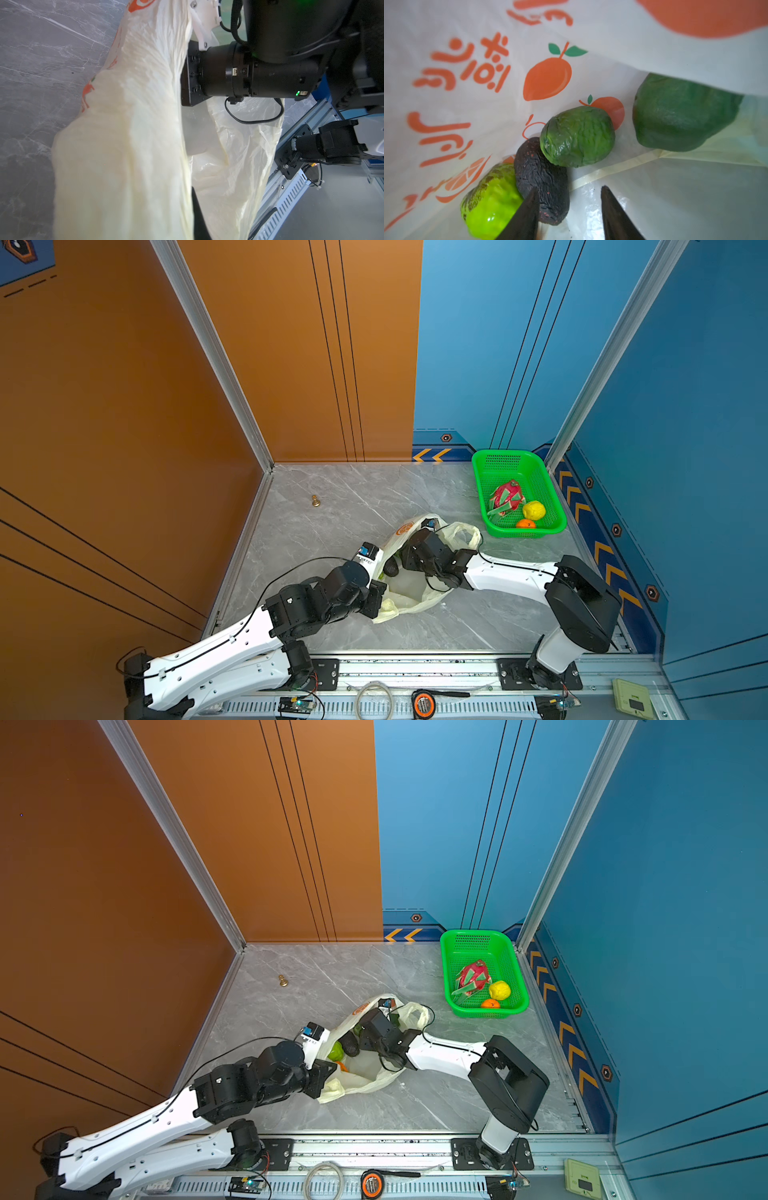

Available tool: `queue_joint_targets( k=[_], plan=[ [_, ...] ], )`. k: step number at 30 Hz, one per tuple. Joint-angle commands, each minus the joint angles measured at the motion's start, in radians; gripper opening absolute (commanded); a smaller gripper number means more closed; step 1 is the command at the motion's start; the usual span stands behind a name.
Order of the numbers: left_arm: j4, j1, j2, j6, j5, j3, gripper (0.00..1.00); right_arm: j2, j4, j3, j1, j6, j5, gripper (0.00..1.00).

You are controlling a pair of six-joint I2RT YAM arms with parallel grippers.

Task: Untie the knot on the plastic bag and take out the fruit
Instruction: 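Lower the right gripper onto the large green fruit inside the bag and close it, then lift the large green fruit out of the bag toward the green basket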

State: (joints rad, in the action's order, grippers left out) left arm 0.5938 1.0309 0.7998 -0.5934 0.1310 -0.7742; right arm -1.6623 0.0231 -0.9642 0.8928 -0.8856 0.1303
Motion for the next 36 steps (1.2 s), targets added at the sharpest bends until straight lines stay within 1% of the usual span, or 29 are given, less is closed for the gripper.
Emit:
queue_joint_targets(
  k=[1,3,6,10,13,17,19,22,27,32,36],
  plan=[
    [0.001,0.013,-0.008,-0.010,0.012,0.006,0.00,-0.015,0.059,-0.026,-0.002,0.016,-0.027,0.58],
    [0.003,0.013,-0.007,-0.011,0.007,0.008,0.00,-0.049,0.079,-0.067,-0.003,0.022,-0.026,0.66],
    [0.003,0.013,-0.003,-0.012,-0.001,0.010,0.00,-0.092,0.075,-0.108,-0.006,0.023,-0.019,0.74],
    [0.003,0.014,0.002,-0.008,-0.009,0.010,0.00,-0.139,0.051,-0.150,-0.019,-0.013,-0.036,0.84],
    [0.003,0.013,0.004,-0.009,-0.010,0.009,0.00,-0.175,0.058,-0.177,-0.026,-0.051,-0.037,0.89],
    [0.004,0.013,-0.002,-0.010,-0.012,0.008,0.00,-0.213,0.067,-0.197,-0.033,-0.072,-0.009,0.94],
    [0.005,0.015,-0.007,-0.013,-0.011,0.010,0.00,-0.233,0.043,-0.192,-0.041,-0.086,-0.009,0.94],
    [0.007,0.015,-0.010,-0.015,-0.011,0.010,0.00,-0.262,0.009,-0.192,-0.052,-0.095,-0.018,0.90],
    [0.009,0.017,-0.008,-0.016,-0.010,0.007,0.00,-0.283,-0.043,-0.181,-0.064,-0.085,-0.021,0.78],
    [0.009,0.023,-0.007,-0.017,-0.006,0.009,0.00,-0.252,-0.057,-0.162,-0.061,-0.071,-0.029,0.64],
    [0.009,0.023,-0.005,-0.016,0.005,0.010,0.00,-0.192,-0.047,-0.131,-0.054,-0.064,-0.046,0.59]
  ],
)
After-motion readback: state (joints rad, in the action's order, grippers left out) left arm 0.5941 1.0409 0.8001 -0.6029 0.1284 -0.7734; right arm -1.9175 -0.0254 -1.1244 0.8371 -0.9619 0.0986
